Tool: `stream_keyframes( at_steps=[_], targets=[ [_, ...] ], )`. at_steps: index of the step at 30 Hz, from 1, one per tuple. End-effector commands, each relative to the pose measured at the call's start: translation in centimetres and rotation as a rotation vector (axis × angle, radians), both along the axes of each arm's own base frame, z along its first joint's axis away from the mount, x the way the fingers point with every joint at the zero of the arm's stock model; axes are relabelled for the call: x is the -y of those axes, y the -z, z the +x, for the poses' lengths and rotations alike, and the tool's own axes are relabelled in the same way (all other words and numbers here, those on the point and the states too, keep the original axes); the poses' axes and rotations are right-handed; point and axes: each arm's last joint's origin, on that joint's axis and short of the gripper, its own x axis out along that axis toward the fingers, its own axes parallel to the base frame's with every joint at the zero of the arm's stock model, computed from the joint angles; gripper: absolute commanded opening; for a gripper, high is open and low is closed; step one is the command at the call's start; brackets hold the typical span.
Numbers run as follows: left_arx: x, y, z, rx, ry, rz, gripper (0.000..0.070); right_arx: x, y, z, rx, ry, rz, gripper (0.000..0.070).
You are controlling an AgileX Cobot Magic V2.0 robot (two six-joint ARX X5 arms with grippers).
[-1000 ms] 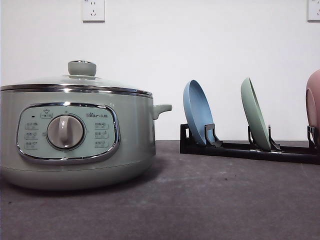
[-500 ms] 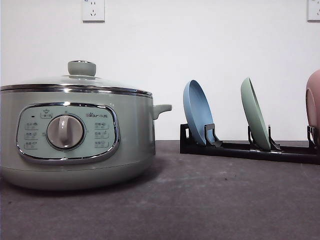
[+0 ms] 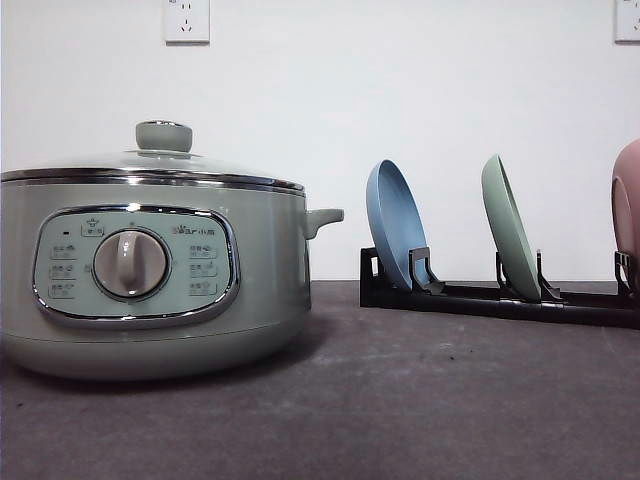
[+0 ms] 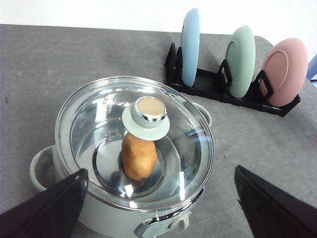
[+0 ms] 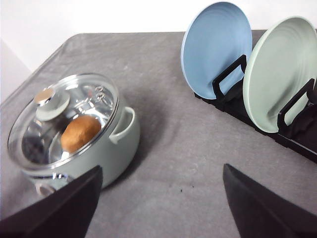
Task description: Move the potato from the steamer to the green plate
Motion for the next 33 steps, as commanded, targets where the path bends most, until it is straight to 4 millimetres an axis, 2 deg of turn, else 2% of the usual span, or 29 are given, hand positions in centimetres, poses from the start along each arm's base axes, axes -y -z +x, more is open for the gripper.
stream_keyframes(
  at_steps=[1,7,16,24,33],
  targets=[
    [0.0,-0.7,0.0,0.037,0.014,0.01,0.0605,0.0,-0.8,1.1,-0.004,0.02,0.043,0.049],
    [0.0,-0.7,0.0,0.04,0.014,0.01,0.0601,0.0,-2.1,5.4,-0.025,0.037,0.074,0.0489],
    [0.0,-0.7,0.0,0.04,0.014,0.01,0.0601,-0.1,-2.7,13.8,-0.114,0.049,0.068,0.0489],
    [0.0,-0.7,0.0,0.04,0.014,0.01,0.0601,0.1,-0.7,20.2,-0.178,0.108,0.033,0.0488],
    [0.0,-0.7,0.0,0.039,0.014,0.01,0.0601,-0.3,3.4,25.1,-0.204,0.123,0.042,0.0487]
  ],
)
